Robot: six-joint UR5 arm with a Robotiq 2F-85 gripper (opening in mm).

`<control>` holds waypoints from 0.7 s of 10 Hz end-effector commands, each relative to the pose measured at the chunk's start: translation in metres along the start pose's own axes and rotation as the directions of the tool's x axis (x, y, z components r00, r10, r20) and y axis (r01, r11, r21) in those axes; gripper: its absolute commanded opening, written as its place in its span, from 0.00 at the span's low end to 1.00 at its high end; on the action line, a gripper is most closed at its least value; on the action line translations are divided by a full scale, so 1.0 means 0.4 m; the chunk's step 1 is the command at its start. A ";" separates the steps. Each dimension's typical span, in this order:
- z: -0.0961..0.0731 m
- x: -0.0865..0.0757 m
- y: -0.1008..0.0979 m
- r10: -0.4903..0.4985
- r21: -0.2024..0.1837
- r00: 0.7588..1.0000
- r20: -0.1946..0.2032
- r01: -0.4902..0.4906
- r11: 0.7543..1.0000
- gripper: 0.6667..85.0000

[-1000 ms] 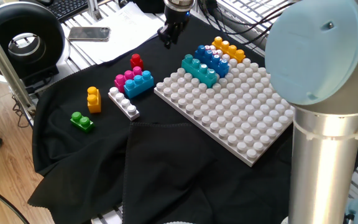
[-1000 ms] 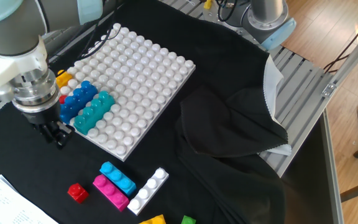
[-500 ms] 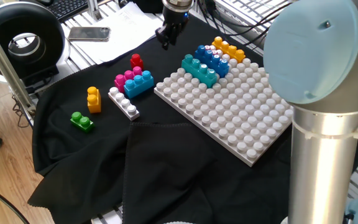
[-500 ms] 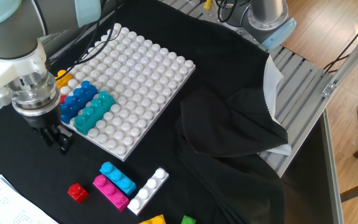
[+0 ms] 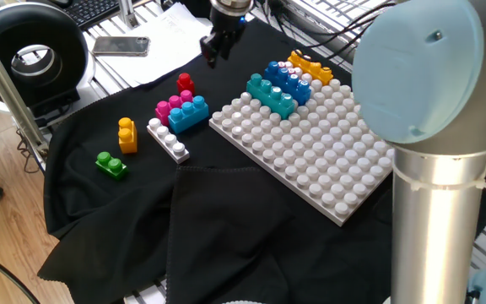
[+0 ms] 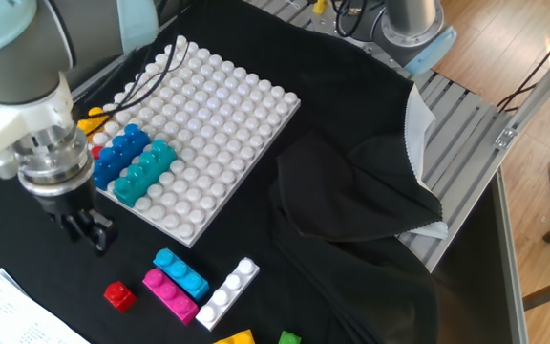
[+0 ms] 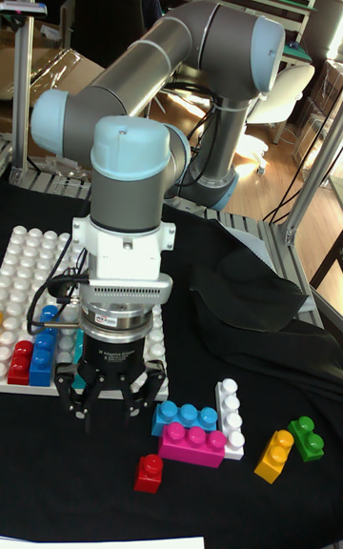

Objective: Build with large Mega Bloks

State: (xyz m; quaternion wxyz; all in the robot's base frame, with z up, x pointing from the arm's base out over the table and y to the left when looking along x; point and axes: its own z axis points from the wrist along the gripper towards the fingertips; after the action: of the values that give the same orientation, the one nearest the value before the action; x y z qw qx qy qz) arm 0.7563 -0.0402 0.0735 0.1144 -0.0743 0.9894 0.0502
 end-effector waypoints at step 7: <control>0.064 -0.039 0.056 0.068 -0.078 0.998 -0.004 -0.068 0.995 0.68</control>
State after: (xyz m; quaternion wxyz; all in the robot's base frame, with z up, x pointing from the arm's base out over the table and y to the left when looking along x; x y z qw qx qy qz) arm 0.7694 -0.0221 0.0572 0.1102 -0.0658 0.9891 0.0719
